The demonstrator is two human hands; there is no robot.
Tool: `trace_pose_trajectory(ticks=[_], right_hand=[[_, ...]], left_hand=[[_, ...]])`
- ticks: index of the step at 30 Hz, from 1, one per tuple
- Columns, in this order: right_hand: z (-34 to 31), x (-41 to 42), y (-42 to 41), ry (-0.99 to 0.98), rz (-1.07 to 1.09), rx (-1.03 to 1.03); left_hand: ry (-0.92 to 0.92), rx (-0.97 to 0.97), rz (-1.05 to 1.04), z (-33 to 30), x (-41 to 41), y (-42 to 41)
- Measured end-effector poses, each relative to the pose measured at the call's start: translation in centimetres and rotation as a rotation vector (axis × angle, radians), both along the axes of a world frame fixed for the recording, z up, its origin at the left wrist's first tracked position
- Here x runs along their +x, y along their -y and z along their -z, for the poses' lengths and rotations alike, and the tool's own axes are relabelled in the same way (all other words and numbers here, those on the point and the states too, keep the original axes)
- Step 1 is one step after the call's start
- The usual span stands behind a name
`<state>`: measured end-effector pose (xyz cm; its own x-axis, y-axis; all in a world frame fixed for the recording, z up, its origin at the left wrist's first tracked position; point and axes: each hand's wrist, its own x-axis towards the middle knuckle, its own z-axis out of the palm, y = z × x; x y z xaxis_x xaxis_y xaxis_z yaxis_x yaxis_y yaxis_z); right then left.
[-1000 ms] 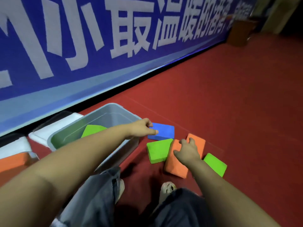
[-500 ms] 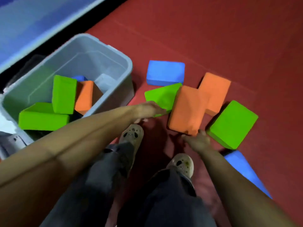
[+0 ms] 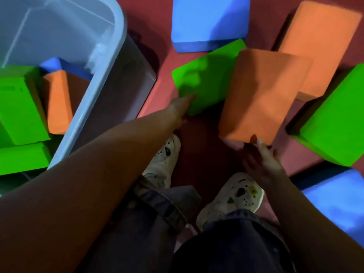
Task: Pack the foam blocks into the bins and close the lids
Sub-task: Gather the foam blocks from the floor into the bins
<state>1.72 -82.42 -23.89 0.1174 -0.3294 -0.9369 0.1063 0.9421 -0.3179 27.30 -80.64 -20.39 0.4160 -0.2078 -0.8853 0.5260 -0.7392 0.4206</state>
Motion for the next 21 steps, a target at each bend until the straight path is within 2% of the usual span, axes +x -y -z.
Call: trace_pose_trajectory(ticks=[7, 10, 13, 17, 21], right_hand=[[0.9, 0.6, 1.5, 0.046, -0.026, -0.074], [1.3, 0.9, 2.2, -0.018, 0.003, -0.026], [1.3, 1.8, 2.0, -0.008, 0.01, 0.067], [1.3, 1.6, 1.6, 0.098, 0.05, 0.045], [0.2, 1.7, 1.6, 0.119, 0.062, 0.053]], left_hand=[[-0.119, -0.007, -0.126, 1.9, 0.5, 0.0], [-0.155, -0.005, -0.158, 2.9, 0.5, -0.2], [-0.174, -0.062, -0.231, 3.5, 0.8, -0.6], [-0.202, -0.198, -0.313, 3.9, 1.0, -0.9], [-0.156, -0.232, -0.301, 3.2, 0.6, -1.1]])
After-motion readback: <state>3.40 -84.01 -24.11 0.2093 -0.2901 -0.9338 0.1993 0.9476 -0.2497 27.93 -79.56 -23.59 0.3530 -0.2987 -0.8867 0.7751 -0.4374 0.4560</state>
